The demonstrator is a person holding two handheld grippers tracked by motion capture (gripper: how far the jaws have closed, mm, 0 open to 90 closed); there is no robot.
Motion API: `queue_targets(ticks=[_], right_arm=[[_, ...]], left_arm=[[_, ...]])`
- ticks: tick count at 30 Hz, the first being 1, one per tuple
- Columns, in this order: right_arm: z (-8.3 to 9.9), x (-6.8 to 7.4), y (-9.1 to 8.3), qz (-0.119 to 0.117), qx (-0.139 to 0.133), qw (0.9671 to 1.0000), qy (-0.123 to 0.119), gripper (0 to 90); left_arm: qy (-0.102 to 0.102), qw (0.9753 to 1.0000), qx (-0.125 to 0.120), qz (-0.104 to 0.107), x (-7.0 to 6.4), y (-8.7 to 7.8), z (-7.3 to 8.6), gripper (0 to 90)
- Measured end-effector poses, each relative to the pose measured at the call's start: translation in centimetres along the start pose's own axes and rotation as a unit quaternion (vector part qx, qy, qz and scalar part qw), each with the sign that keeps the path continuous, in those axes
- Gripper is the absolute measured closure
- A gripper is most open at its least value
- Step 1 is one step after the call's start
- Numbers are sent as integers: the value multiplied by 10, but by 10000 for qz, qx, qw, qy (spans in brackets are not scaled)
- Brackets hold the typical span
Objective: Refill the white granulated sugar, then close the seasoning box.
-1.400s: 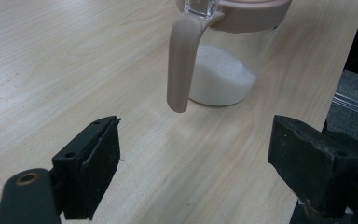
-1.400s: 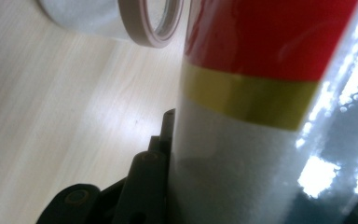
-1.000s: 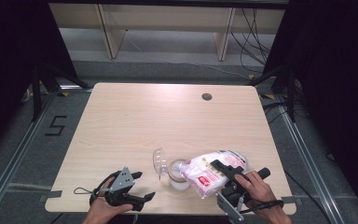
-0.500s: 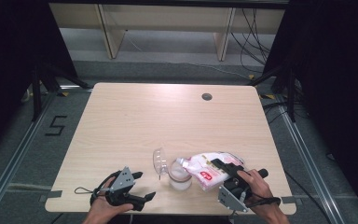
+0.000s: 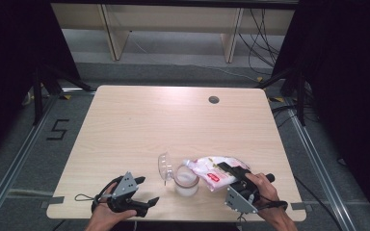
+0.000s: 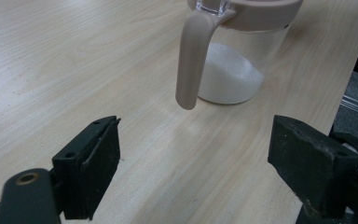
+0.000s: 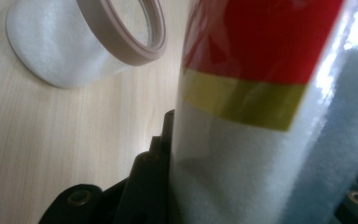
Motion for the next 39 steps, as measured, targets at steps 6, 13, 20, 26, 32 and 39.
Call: queue_targets(ticks=[6,13,20,26,32,39], right_arm=[[1,4,-1,3,115,9989,456,756],[6,5,0,-108,184,9989,419,757],[13,3,3,1,129,9980,615,757],[21,4,7,-28,130,9956,922,758],[29,6,13,-135,35,9842,1767,762],[43,4,21,-58,-124,9751,2214,767]], left_arm=[[58,10000,23,59,0,-1,0,163],[19,10000,0,12,-1,-1,0,162],[79,10000,-47,27,0,0,0,162],[-106,9999,-36,-6,0,-4,0,162],[95,9999,-23,38,0,-4,0,163],[123,9999,-4,17,0,-4,-1,162]])
Point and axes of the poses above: each handheld gripper's, and its own axes: y roughly forward along the jaws, z roughly out of its underside, x roughly to its left, the point moved 4 cm from there along y, roughly forward along the jaws, and after that the axes turned 10 degrees about -y, right-handed, at the moved point
